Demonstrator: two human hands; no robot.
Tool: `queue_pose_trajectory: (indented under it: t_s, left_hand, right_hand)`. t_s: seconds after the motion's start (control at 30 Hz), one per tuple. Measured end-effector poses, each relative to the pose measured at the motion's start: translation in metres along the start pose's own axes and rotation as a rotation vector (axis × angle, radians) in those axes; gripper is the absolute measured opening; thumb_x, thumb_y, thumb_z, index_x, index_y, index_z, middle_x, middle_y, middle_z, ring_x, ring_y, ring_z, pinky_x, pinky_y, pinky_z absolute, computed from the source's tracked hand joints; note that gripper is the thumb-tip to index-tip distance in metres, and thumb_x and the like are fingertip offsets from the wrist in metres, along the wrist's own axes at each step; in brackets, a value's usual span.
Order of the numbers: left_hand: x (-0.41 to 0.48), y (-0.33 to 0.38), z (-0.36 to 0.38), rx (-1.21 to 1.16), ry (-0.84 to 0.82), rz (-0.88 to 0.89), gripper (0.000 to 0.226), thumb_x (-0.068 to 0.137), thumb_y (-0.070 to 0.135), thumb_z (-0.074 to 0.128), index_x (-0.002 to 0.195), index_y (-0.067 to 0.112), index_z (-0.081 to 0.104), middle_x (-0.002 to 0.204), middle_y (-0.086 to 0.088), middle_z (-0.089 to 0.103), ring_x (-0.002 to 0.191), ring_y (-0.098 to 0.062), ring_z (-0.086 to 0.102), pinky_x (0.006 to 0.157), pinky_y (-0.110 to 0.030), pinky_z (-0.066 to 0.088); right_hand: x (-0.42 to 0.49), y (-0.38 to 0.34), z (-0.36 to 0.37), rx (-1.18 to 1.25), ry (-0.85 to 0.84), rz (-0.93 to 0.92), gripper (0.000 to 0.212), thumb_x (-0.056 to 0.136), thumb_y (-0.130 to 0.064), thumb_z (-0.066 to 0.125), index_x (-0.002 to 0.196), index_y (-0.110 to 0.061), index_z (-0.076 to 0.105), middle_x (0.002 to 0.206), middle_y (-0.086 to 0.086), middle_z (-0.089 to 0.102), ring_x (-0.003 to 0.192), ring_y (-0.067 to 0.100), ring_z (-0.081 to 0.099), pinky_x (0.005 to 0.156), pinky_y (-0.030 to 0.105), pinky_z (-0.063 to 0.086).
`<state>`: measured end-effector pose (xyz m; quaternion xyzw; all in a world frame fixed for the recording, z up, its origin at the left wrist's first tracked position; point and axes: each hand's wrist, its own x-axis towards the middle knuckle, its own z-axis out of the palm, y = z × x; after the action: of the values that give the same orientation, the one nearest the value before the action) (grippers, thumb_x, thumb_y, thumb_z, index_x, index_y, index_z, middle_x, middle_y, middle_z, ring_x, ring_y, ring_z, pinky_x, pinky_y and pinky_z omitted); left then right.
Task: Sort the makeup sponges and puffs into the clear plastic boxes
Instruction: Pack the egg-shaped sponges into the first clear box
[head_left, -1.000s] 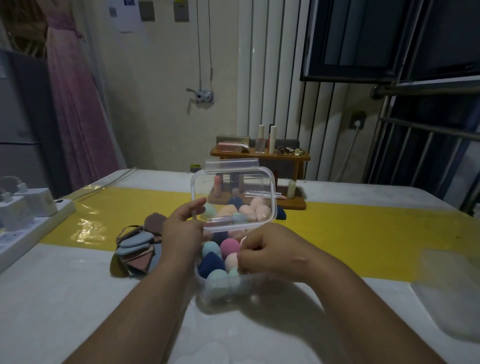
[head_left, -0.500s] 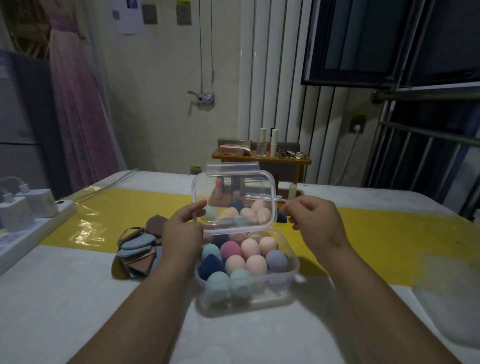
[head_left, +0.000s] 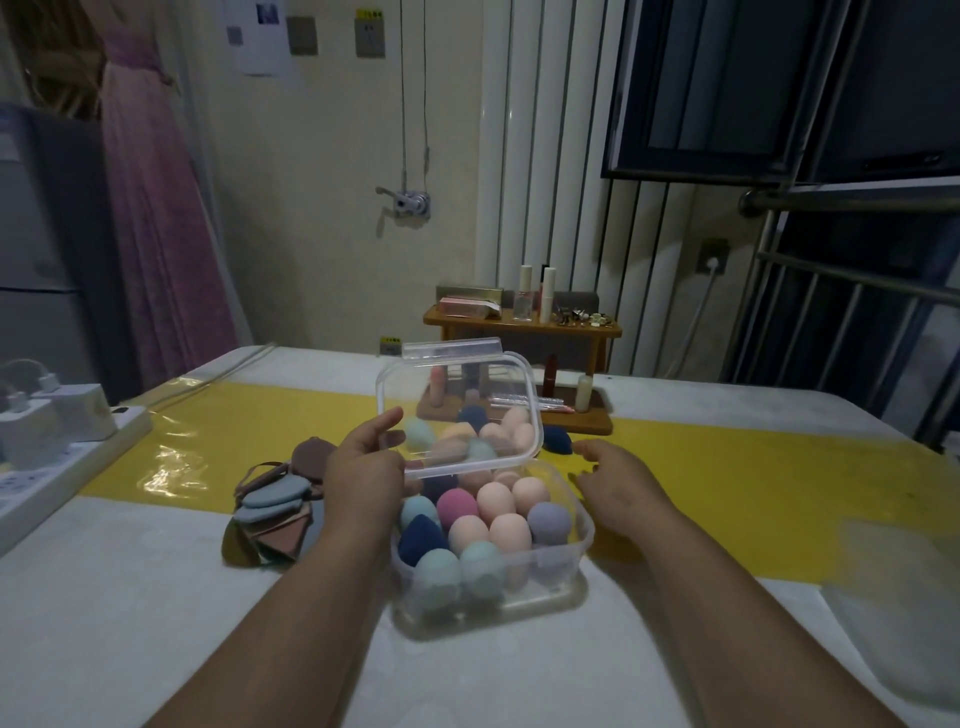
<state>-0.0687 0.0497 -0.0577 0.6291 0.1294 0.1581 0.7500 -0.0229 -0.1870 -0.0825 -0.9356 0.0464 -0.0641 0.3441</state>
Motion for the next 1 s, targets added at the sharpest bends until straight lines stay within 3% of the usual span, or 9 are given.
queue_pose_trajectory:
  t_s: [0.13,0.23,0.37,0.57,0.73,0.8,1.0]
  left_hand:
    - [0.003,-0.004,0.0,-0.01,-0.021,-0.004,0.068,0.083,-0.02,0.039,0.129,0.025,0.061,0.115,-0.002,0.058,0.099,-0.02,0.059,0.068,-0.033,0.056]
    - [0.005,-0.005,-0.001,-0.007,-0.032,0.0,0.068,0.083,-0.02,0.039,0.132,0.024,0.059,0.118,-0.005,0.057,0.101,-0.024,0.06,0.074,-0.037,0.057]
    - [0.005,-0.006,-0.001,0.006,-0.043,0.009,0.07,0.083,-0.02,0.039,0.133,0.024,0.058,0.115,-0.003,0.057,0.105,-0.026,0.06,0.077,-0.039,0.058]
    - [0.005,-0.005,-0.001,0.019,-0.049,0.019,0.069,0.084,-0.02,0.039,0.135,0.024,0.057,0.119,-0.006,0.057,0.098,-0.025,0.061,0.077,-0.04,0.058]
    - [0.004,-0.004,-0.001,0.003,-0.045,0.009,0.07,0.084,-0.02,0.04,0.134,0.025,0.057,0.119,-0.005,0.057,0.099,-0.025,0.061,0.072,-0.036,0.057]
    - [0.004,-0.004,-0.001,0.003,-0.043,0.012,0.07,0.083,-0.02,0.041,0.134,0.025,0.058,0.118,-0.005,0.057,0.099,-0.025,0.061,0.071,-0.037,0.057]
    - [0.005,-0.007,-0.001,0.014,-0.039,0.011,0.071,0.083,-0.019,0.04,0.134,0.028,0.057,0.119,-0.004,0.057,0.104,-0.027,0.06,0.076,-0.04,0.059]
  right_hand:
    - [0.019,0.001,0.008,-0.172,-0.04,-0.049,0.054,0.097,-0.018,0.056,0.149,-0.024,0.042,0.156,0.001,0.039,0.137,0.023,0.044,0.11,0.038,0.041]
    - [0.03,-0.002,0.012,-0.324,-0.11,-0.063,0.062,0.094,-0.031,0.058,0.152,-0.033,0.034,0.163,0.003,0.023,0.146,0.026,0.028,0.116,0.041,0.033]
    - [0.038,-0.01,0.014,-0.389,-0.192,-0.016,0.065,0.091,-0.048,0.057,0.151,-0.044,0.031,0.166,0.003,0.011,0.149,0.03,0.021,0.116,0.048,0.032]
    - [0.034,-0.017,0.016,-0.441,-0.215,-0.047,0.058,0.092,-0.042,0.054,0.147,-0.03,0.035,0.151,0.0,0.038,0.13,0.029,0.044,0.104,0.042,0.04]
    - [0.02,-0.012,0.007,-0.266,-0.107,-0.001,0.059,0.095,-0.012,0.052,0.151,-0.02,0.036,0.15,0.007,0.045,0.127,0.028,0.05,0.095,0.032,0.045]
    - [0.011,-0.01,0.001,-0.182,-0.026,0.026,0.054,0.095,-0.004,0.046,0.147,-0.019,0.043,0.142,0.012,0.053,0.12,0.03,0.054,0.09,0.032,0.046]
    - [-0.014,-0.01,-0.009,0.005,0.127,0.046,0.04,0.092,-0.003,0.05,0.125,-0.019,0.065,0.127,0.01,0.065,0.109,0.029,0.059,0.087,0.034,0.05]
